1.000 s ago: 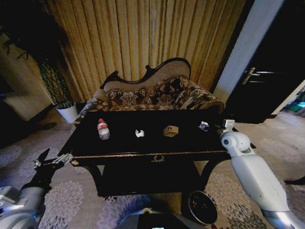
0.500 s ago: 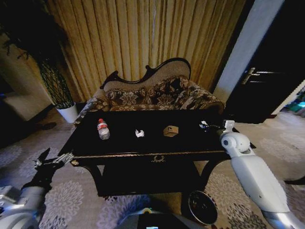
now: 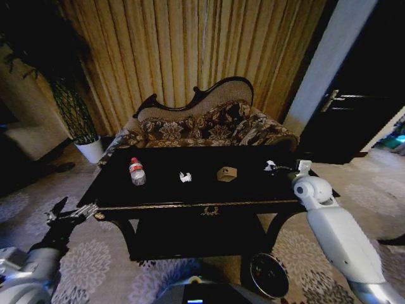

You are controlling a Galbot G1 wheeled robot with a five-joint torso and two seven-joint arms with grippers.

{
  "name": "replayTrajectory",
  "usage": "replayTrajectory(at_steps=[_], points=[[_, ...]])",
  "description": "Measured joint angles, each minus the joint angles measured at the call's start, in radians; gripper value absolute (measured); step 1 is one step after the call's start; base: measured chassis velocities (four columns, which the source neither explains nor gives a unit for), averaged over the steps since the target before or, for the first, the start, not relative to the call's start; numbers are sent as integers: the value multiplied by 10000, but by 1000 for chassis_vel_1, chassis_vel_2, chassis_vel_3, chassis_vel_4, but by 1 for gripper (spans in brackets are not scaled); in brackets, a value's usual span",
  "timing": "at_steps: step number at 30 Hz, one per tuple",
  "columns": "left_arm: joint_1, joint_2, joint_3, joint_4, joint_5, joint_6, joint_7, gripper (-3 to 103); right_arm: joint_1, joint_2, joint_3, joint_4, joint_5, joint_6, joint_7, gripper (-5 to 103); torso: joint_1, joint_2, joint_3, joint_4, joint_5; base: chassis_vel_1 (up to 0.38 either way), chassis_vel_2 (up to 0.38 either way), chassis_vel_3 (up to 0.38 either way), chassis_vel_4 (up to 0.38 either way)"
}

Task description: Move to the front of the table and place the trash on the table into the trash bin.

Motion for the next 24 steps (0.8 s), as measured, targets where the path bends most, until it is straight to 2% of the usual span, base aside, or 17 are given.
replayTrajectory(at_steps=[7,13,16,17,19,20,22,23,24], points=[[-6,20,-5,25,4,-4,1,100,-112,20,52,48,-5,191,-105,1,0,0,0,0,0,0,0,0,0],[-9,32,-5,37,4,-9,2,100,-518,32,254,430,-149,852,-691,1,0,0,0,0,0,0,0,0,0],[-30,22,3,67,4,-33,3,100,-1077,59,423,956,-256,1766,-908,1,0,0,-1,0,-1,0,0,0,0],[-30,22,3,67,4,-33,3,100,-1077,59,423,956,-256,1766,-908,1,0,0,-1,0,-1,0,0,0,0],[-35,20,23,102,4,-108,54,100,-1467,153,456,1117,-334,2818,-1059,1,-1,0,-1,0,-2,0,0,0,0],[-35,20,23,102,4,-108,54,100,-1467,153,456,1117,-334,2818,-1059,1,-1,0,-1,0,-2,0,0,0,0],[-30,17,27,140,5,-241,152,100,-1768,295,455,1103,-407,3875,-1197,1,0,0,0,0,-1,0,0,0,0],[-30,17,27,140,5,-241,152,100,-1768,295,455,1103,-407,3875,-1197,1,0,0,0,0,-1,0,0,0,0],[-17,16,24,154,6,-267,209,100,-1943,396,483,1102,-449,4312,-1317,1,0,0,0,-1,2,0,0,0,0]])
